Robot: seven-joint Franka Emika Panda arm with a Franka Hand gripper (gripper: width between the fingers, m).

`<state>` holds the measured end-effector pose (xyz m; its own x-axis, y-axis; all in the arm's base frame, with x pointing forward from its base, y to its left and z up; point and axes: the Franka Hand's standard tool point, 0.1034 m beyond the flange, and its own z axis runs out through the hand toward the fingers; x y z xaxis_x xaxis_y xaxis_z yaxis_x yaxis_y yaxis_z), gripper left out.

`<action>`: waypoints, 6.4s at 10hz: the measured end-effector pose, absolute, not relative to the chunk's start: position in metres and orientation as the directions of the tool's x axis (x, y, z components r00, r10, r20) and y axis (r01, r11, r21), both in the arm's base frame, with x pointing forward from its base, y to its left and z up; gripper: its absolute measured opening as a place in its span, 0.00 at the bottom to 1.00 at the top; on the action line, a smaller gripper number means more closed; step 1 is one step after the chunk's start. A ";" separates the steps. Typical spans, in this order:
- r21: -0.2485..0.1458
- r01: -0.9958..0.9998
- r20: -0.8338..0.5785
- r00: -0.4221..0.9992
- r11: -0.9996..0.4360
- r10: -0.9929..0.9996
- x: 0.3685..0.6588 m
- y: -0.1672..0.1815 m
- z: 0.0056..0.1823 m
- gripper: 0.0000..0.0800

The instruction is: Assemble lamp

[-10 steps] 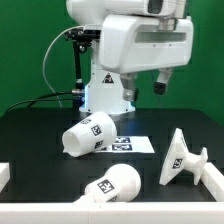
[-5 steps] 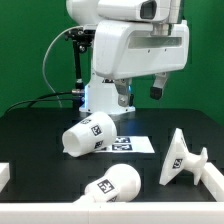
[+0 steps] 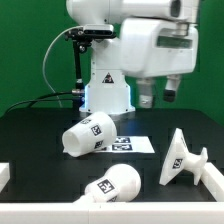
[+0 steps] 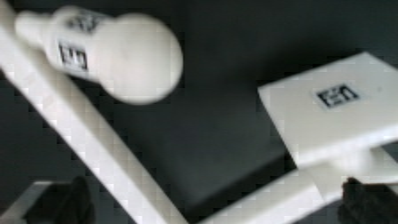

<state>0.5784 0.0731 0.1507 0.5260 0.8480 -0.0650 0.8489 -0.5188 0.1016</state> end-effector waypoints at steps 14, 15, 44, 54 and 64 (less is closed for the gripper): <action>0.102 0.965 -0.137 0.256 -0.243 0.957 0.549 0.121 0.108 0.87; 0.092 0.963 -0.149 0.266 -0.254 0.952 0.539 0.127 0.098 0.87; 0.002 0.949 -0.173 0.309 -0.314 0.935 0.512 0.124 0.026 0.39; 0.007 0.382 -0.116 0.918 -0.924 0.378 0.489 0.095 0.043 0.39; -0.044 0.024 -0.109 0.994 -0.999 0.029 0.494 0.075 0.032 0.80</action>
Offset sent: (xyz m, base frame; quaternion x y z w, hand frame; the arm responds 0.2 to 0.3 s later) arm 0.0000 0.0000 0.0000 0.0000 0.0000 0.0000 1.0000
